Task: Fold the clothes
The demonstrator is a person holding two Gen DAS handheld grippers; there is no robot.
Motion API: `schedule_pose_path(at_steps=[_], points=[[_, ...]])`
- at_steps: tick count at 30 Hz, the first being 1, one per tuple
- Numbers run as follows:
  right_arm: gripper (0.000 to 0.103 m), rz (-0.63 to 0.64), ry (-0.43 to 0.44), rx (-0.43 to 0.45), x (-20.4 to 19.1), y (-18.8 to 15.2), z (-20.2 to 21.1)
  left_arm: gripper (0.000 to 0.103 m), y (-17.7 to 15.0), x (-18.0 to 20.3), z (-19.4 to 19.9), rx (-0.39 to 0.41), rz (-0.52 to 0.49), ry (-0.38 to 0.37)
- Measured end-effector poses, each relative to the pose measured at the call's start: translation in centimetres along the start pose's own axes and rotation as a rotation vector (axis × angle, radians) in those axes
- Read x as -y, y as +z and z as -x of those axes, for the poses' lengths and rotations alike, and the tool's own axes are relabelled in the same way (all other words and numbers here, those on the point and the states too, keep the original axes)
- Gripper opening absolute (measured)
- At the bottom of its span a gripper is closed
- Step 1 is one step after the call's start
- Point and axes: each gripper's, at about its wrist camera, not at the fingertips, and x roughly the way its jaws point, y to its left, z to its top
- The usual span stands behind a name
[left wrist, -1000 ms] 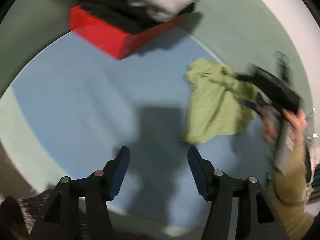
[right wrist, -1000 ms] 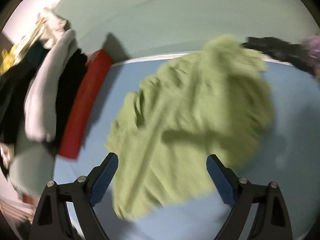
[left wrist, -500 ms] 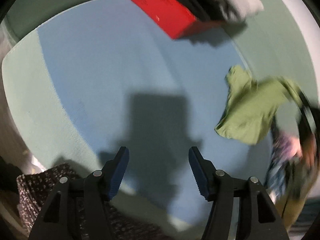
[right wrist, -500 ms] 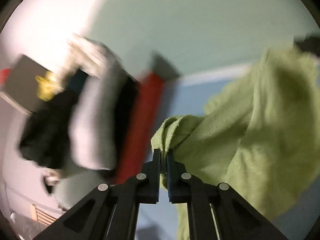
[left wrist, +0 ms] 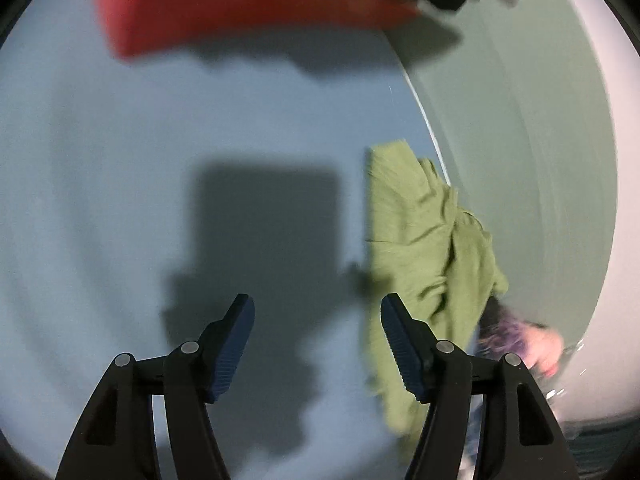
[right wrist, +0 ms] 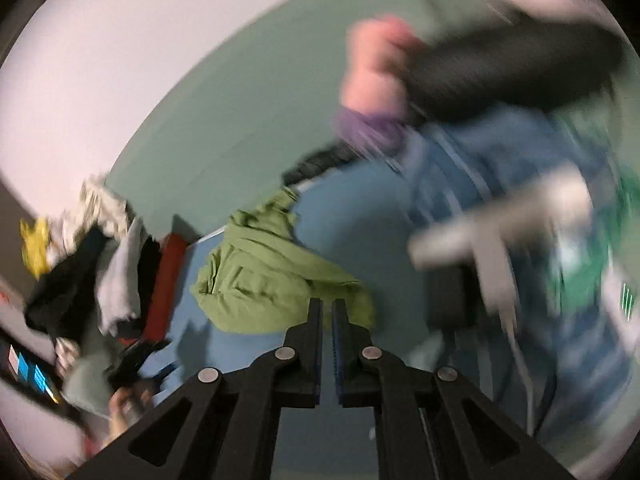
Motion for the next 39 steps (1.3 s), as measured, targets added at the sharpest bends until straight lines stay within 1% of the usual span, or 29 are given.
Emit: schedule_pose_path(at_steps=[1, 2, 4, 5, 6, 7, 8, 9, 10, 11, 12, 13, 14, 16, 18, 20, 21, 23, 26, 27, 28, 30, 32, 35, 37, 38, 39], points=[[0.025, -0.033, 0.016, -0.015, 0.9, -0.2, -0.2, 0.067, 0.2, 0.9, -1.0, -0.018, 0.021, -0.005], [0.041, -0.053, 0.019, -0.035, 1.1, -0.7, -0.2, 0.067, 0.2, 1.7, -1.6, -0.032, 0.028, 0.001], [0.044, -0.039, 0.03, -0.103, -0.1, -1.0, -3.2, 0.067, 0.1, 3.5, -2.9, -0.059, 0.043, 0.01], [0.053, -0.016, 0.036, -0.132, -0.9, -0.7, -4.9, 0.067, 0.3, 4.1, -3.6, -0.069, 0.067, -0.013], [0.057, 0.013, 0.032, -0.145, -1.6, -0.5, -6.4, 0.067, 0.6, 4.6, -4.5, -0.069, 0.102, -0.049], [0.062, 0.043, 0.025, -0.154, -2.4, -0.2, -7.9, 0.067, 0.8, 4.9, -5.1, -0.065, 0.12, -0.053], [0.069, 0.072, 0.019, -0.163, -3.2, 0.1, -9.4, 0.067, 0.9, 5.2, -6.1, -0.062, 0.132, -0.025], [0.071, 0.079, -0.027, -0.176, -3.6, 0.5, -11.2, 0.066, 0.9, 5.8, -6.5, -0.052, 0.107, 0.013], [0.072, 0.057, -0.064, -0.191, -3.6, 0.8, -12.4, 0.066, 0.8, 6.4, -6.8, -0.043, 0.079, 0.05], [0.072, 0.029, -0.095, -0.206, -3.5, 0.9, -13.3, 0.055, 0.6, 7.3, -6.8, -0.034, 0.035, 0.094], [0.072, -0.014, -0.08, -0.243, -3.1, 0.9, -14.5, 0.024, 0.4, 7.7, -6.6, -0.013, 0.0, 0.141], [0.073, -0.061, -0.054, -0.286, -2.7, 0.8, -15.6, 0.009, 0.3, 7.7, -6.4, 0.011, -0.03, 0.182], [0.074, -0.108, -0.027, -0.329, -2.3, 0.7, -16.8, 0.005, 0.3, 7.3, -6.3, 0.019, -0.046, 0.185], [0.076, -0.148, -0.031, -0.355, -1.9, 0.0, -17.9, 0.004, 0.0, 6.2, -5.6, 0.029, -0.032, 0.121], [0.076, -0.182, -0.041, -0.376, -1.5, -0.6, -18.8, 0.004, -0.6, 4.6, -4.4, 0.022, 0.015, 0.068], [0.076, -0.216, -0.052, -0.396, -1.2, -1.3, -19.8, 0.004, -1.2, 3.0, -2.4, 0.034, 0.047, 0.004], [0.076, -0.236, -0.044, -0.403, -1.1, -1.6, -19.8, 0.004, -1.4, 2.2, -1.2, 0.053, 0.052, -0.016], [0.079, -0.257, -0.027, -0.405, -0.9, -1.9, -19.6, 0.004, -1.8, 0.4, 1.4, 0.094, 0.067, -0.083], [0.079, -0.282, -0.016, -0.393, -0.2, -2.1, -18.9, 0.004, -2.6, -2.6, 4.4, 0.107, 0.104, -0.168], [0.08, -0.301, 0.006, -0.394, 0.1, -2.1, -18.7, 0.004, -2.9, -3.5, 5.4, 0.112, 0.117, -0.194], [0.081, -0.33, 0.039, -0.401, 0.4, -2.1, -18.7, 0.004, -3.1, -4.1, 5.9, 0.117, 0.132, -0.204], [0.083, -0.39, 0.109, -0.418, 1.1, -2.0, -19.0, 0.004, -3.6, -4.6, 6.3, 0.132, 0.131, -0.2], [0.083, -0.398, 0.086, -0.415, 1.5, -1.7, -19.5, 0.004, -4.0, -4.6, 6.1, 0.133, 0.127, -0.195], [0.083, -0.375, 0.007, -0.398, 1.8, -1.5, -20.8, 0.004, -4.8, -4.7, 6.0, 0.125, 0.136, -0.237], [0.082, -0.437, 0.022, -0.346, 2.4, -1.3, -20.7, 0.004, -6.0, -5.2, 6.9, 0.131, 0.122, -0.268], [0.079, -0.482, 0.037, -0.313, 2.8, -1.2, -20.5, 0.004, -6.0, -4.9, 7.0, 0.137, 0.106, -0.265], [0.078, -0.499, 0.039, -0.3, 2.9, -1.0, -20.7, 0.004, -6.1, -4.7, 7.2, 0.142, 0.089, -0.262]])
